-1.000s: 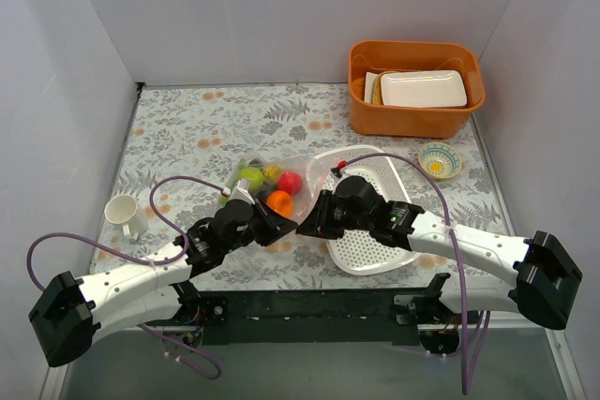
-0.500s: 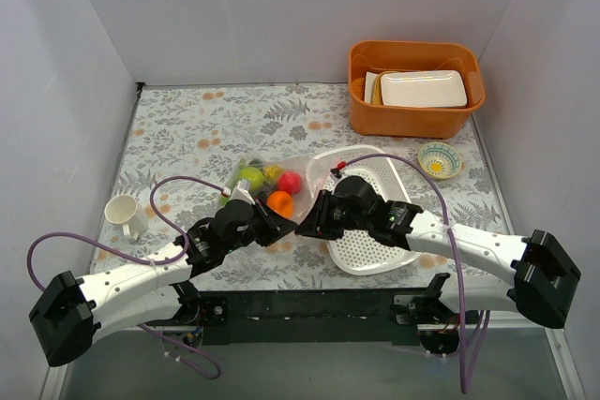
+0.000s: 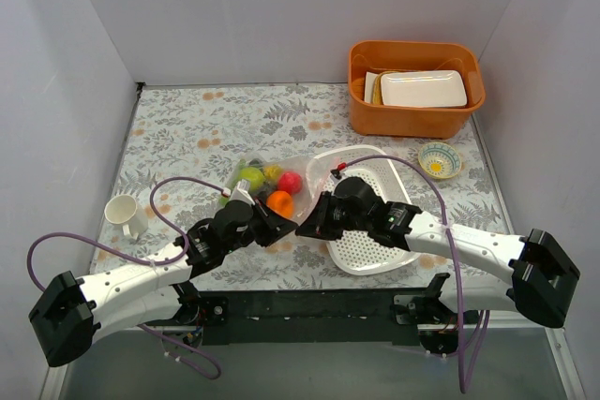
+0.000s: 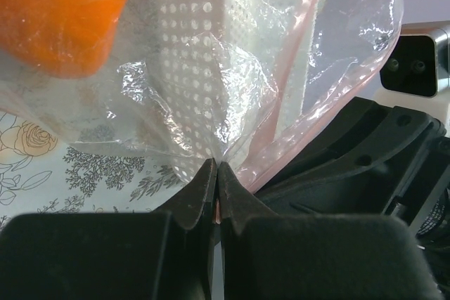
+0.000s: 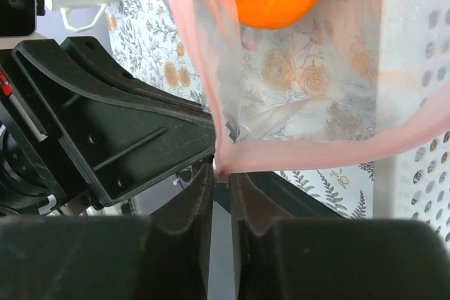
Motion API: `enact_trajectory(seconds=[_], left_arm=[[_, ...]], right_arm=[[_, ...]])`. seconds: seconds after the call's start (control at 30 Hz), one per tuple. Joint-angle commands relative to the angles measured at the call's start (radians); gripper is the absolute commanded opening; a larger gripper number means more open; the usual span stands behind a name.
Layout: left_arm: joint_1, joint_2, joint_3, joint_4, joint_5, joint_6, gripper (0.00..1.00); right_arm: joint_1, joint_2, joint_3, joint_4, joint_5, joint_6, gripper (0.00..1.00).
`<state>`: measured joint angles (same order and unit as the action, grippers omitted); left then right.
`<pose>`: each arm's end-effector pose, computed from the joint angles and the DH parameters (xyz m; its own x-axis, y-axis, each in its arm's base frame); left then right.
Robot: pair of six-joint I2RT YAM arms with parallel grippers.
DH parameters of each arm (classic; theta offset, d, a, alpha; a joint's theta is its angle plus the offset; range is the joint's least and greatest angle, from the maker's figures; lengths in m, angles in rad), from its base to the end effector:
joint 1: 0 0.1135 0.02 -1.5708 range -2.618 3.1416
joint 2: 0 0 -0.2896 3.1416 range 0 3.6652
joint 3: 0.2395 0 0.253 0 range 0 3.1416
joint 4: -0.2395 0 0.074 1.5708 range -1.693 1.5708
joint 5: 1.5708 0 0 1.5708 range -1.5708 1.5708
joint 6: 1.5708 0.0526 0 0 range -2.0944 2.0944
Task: Place the food in the zip-top bag and seal the zipper
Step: Zip the zipper food storage bag at the center of the board.
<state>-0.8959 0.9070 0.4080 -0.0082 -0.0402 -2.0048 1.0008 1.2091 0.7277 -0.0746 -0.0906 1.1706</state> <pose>0.1246 -0.1523 0.2152 -0.5603 -0.7508 0.3499 -0.5942 0.0700 -0.8013 0.1420 0.2303 0.2571 -0.9214 0.2623 -0.2869 -0.0805 0.5934 0.8009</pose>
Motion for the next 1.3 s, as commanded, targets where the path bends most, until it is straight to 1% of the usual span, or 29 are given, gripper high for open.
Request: enact_trajectory(seconds=[0.0, 0.03, 0.07, 0.13, 0.23, 0.37, 0.5, 0.57, 0.6, 0.7, 0.83, 1.0, 1.1, 1.13, 1.17, 1.2, 1.27], left_arm=[[-0.005, -0.026, -0.017, 0.028, 0.022, -0.229, 0.00], [-0.003, -0.029, -0.021, 0.030, 0.022, -0.232, 0.00], [-0.005, -0.034, -0.023, 0.030, 0.022, -0.235, 0.02], [-0.005, -0.055, -0.035, 0.030, 0.023, -0.250, 0.12], [-0.005, -0.085, -0.043, 0.030, 0.022, -0.261, 0.16], [-0.005, -0.088, -0.044, 0.028, 0.028, -0.264, 0.00], [-0.003, -0.063, -0.051, 0.051, 0.039, -0.272, 0.00], [-0.005, -0.054, -0.052, 0.062, 0.077, -0.272, 0.00], [-0.003, -0.050, -0.052, 0.065, 0.079, -0.272, 0.11], [-0.005, -0.057, -0.060, 0.065, 0.079, -0.273, 0.20], [-0.005, -0.074, -0.080, 0.066, 0.074, -0.288, 0.24], [-0.003, -0.074, -0.084, 0.070, 0.072, -0.295, 0.25], [-0.005, -0.060, -0.081, 0.079, 0.079, -0.293, 0.26], [-0.003, -0.056, -0.077, 0.083, 0.077, -0.295, 0.28], [-0.003, -0.048, -0.078, 0.089, 0.076, -0.296, 0.33], [-0.005, -0.043, -0.078, 0.103, 0.072, -0.296, 0.36], [-0.003, -0.030, -0.074, 0.128, 0.068, -0.298, 0.37]], right_arm=[[-0.004, -0.006, -0.005, 0.052, 0.008, 0.004, 0.16], [-0.004, -0.009, -0.008, 0.049, 0.012, 0.006, 0.15], [-0.004, -0.017, -0.008, 0.041, 0.015, 0.006, 0.14], [-0.004, -0.025, -0.013, 0.033, 0.026, 0.011, 0.13], [-0.005, -0.040, -0.030, 0.036, 0.037, 0.023, 0.12], [-0.007, -0.046, -0.047, 0.055, 0.035, 0.034, 0.12], [-0.010, -0.048, -0.053, 0.065, 0.031, 0.035, 0.12], [-0.010, -0.051, -0.054, 0.065, 0.029, 0.037, 0.12], [-0.010, -0.052, -0.056, 0.064, 0.031, 0.037, 0.12], [-0.013, -0.057, -0.059, 0.065, 0.032, 0.037, 0.12], [-0.019, -0.062, -0.062, 0.065, 0.032, 0.038, 0.12], [-0.027, -0.062, -0.063, 0.065, 0.028, 0.038, 0.12], [-0.030, -0.057, -0.062, 0.101, 0.019, 0.037, 0.12], [-0.030, -0.053, -0.059, 0.101, 0.017, 0.037, 0.12], [-0.030, -0.051, -0.057, 0.102, 0.014, 0.034, 0.12], [-0.030, -0.046, -0.056, 0.101, 0.008, 0.032, 0.12], [-0.030, -0.045, -0.056, 0.098, 0.005, 0.031, 0.12]])
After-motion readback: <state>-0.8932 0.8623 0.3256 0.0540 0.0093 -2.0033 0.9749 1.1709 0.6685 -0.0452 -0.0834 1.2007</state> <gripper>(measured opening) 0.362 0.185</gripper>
